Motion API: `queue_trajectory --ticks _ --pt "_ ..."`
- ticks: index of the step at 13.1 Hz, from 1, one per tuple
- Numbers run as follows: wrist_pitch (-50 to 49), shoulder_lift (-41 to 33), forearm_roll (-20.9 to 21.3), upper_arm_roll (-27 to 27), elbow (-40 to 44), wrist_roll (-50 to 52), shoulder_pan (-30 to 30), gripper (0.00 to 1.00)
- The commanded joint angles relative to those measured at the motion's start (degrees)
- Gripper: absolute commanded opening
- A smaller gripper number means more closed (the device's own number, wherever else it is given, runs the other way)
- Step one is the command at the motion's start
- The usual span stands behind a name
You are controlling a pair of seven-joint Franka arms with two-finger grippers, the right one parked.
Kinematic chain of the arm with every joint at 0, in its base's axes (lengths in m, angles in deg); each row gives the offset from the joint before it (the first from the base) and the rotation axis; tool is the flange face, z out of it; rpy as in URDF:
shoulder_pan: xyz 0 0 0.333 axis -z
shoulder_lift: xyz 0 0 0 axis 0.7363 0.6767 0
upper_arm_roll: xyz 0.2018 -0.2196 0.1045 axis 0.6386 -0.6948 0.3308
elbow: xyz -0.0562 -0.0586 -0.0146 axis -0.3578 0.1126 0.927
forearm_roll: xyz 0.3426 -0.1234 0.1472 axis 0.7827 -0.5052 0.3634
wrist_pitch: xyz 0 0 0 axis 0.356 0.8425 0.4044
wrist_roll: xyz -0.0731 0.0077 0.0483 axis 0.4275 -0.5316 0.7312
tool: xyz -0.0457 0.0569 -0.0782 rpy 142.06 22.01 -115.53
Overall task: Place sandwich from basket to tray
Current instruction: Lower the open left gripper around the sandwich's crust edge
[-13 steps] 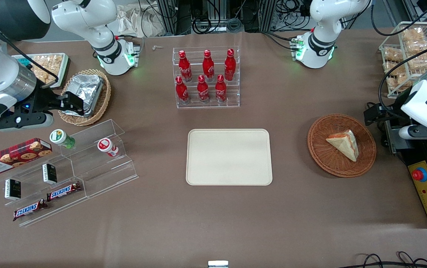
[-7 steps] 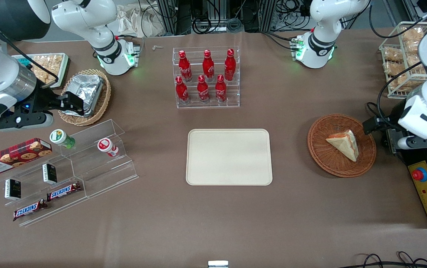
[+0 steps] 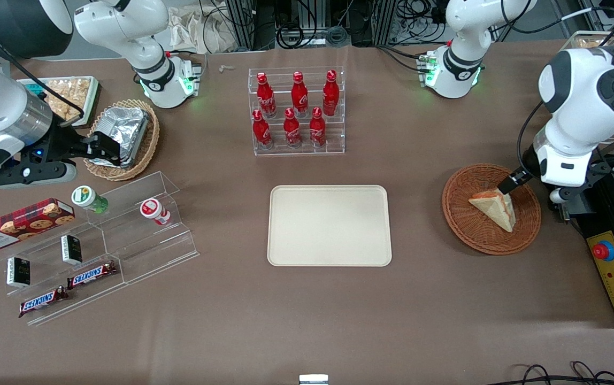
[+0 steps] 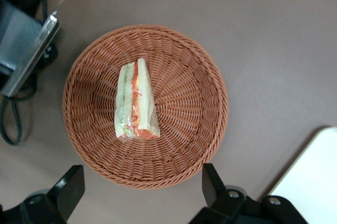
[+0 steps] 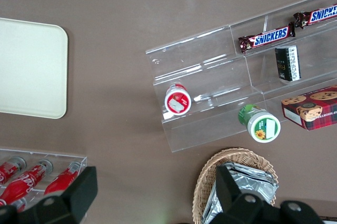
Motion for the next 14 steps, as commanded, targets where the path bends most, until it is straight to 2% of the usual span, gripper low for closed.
queue_trajectory --ticks 1,8,14 --pt "2.7 1.0 -0.8 -0.1 -2.4 8.2 -0.7 0.99" --pt "17.5 2.2 -0.7 0.0 -12.4 9.1 -2.8 0.99" --pt "24.3 5.0 -0.6 0.1 -16.7 9.0 -5.2 0.99"
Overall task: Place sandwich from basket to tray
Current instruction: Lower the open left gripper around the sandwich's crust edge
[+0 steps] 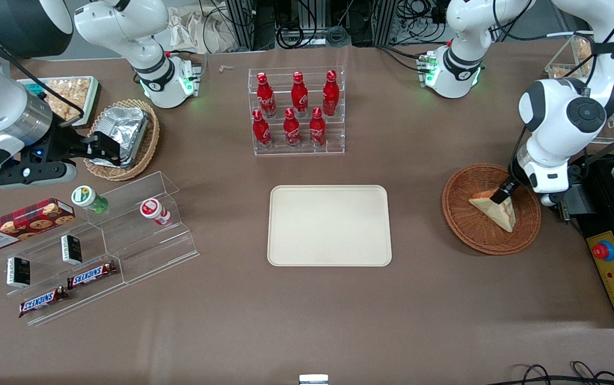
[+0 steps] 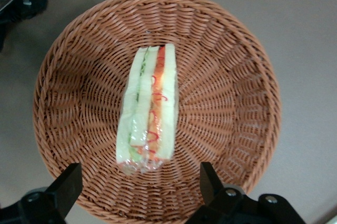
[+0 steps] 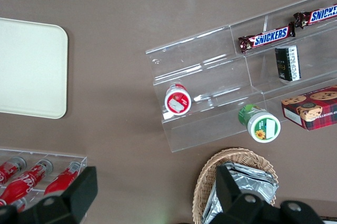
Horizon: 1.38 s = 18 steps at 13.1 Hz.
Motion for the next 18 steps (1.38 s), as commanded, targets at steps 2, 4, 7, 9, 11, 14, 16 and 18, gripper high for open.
queue_trajectory --ticks 2,4,7,9,11,14,16,18 --pt "3.6 0.1 -0.5 -0.5 -3.0 0.4 -1.8 0.99" --pt "3.7 0.0 -0.5 -0.5 -3.1 0.4 -1.8 0.99" --pt "7.8 0.0 -0.5 -0.5 -5.3 0.2 -1.8 0.99" --pt "11.1 0.2 -0.4 -0.5 -6.5 -0.1 -1.8 0.99" --pt "11.7 0.3 -0.4 -0.5 -6.5 -0.3 -1.8 0.99" --pt "16.0 2.1 -0.4 -0.5 -7.6 -0.6 -1.8 0.99" --pt "18.6 3.6 -0.4 -0.5 -7.9 -1.9 -2.1 0.99" --pt "20.1 4.4 -0.2 -0.6 -8.1 -4.1 -4.0 0.99"
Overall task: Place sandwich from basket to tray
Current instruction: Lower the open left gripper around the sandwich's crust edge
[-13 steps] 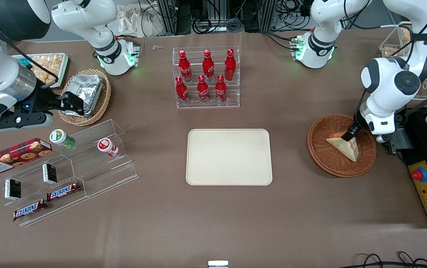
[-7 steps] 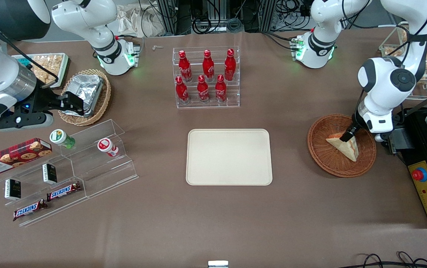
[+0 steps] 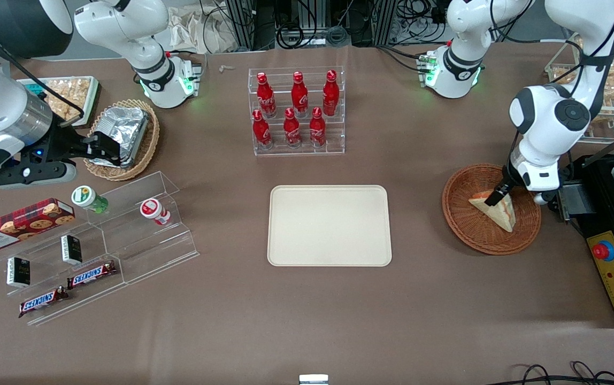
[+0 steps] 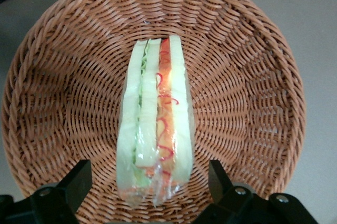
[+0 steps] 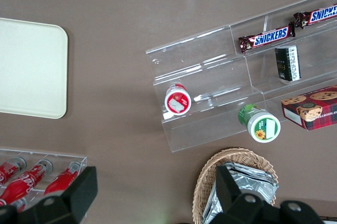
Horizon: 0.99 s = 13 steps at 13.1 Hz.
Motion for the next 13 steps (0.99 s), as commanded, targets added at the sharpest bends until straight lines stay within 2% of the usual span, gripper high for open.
queue_trajectory --ticks 1,2,5,9,10,12,13 --pt "6.1 0.8 0.0 -0.6 -2.2 -1.6 -2.1 0.99" --pt "6.1 0.8 0.0 -0.6 -2.2 -1.7 -2.1 0.99" --pt "6.2 1.1 0.0 -0.6 -2.2 -1.7 -2.1 0.74" --pt "7.2 1.8 0.0 -0.6 -2.1 -2.7 -1.9 0.56" --pt "7.0 1.9 0.0 -0.6 -2.0 -3.3 -1.7 0.49" --pt "6.7 1.9 0.0 -0.8 -1.8 -3.9 -1.2 0.23" --pt "6.7 1.8 0.1 -0.9 -1.8 -4.6 -1.1 0.15"
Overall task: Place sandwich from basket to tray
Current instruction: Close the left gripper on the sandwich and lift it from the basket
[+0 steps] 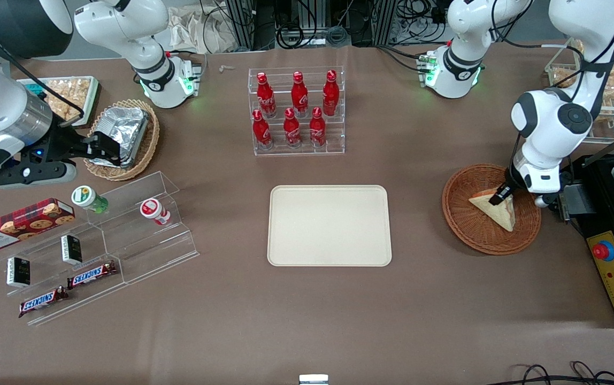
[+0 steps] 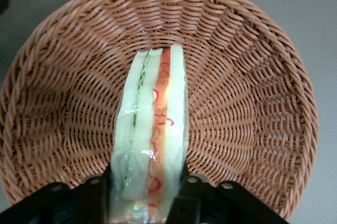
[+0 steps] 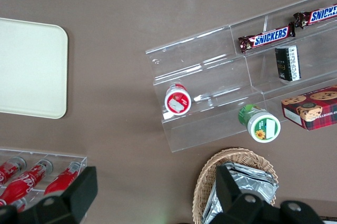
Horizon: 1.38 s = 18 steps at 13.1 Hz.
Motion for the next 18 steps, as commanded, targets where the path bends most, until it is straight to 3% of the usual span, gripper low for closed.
queue_trajectory --ticks 1,2,6,11,13,18 --pt "4.0 -0.2 0.2 -0.5 -1.7 -1.3 0.1 0.04" --pt "4.0 -0.5 0.2 -0.5 -1.6 -2.0 0.1 0.00" --pt "1.3 -1.7 0.2 -0.6 -0.2 -4.6 0.0 0.00" --pt "-13.6 -5.4 0.4 -1.7 7.1 -6.2 0.2 0.00" --pt "-23.2 -6.8 0.1 -2.0 12.7 -8.1 0.2 0.00" --pt "-52.0 -6.2 -0.8 -1.9 36.4 -18.4 0.1 0.00"
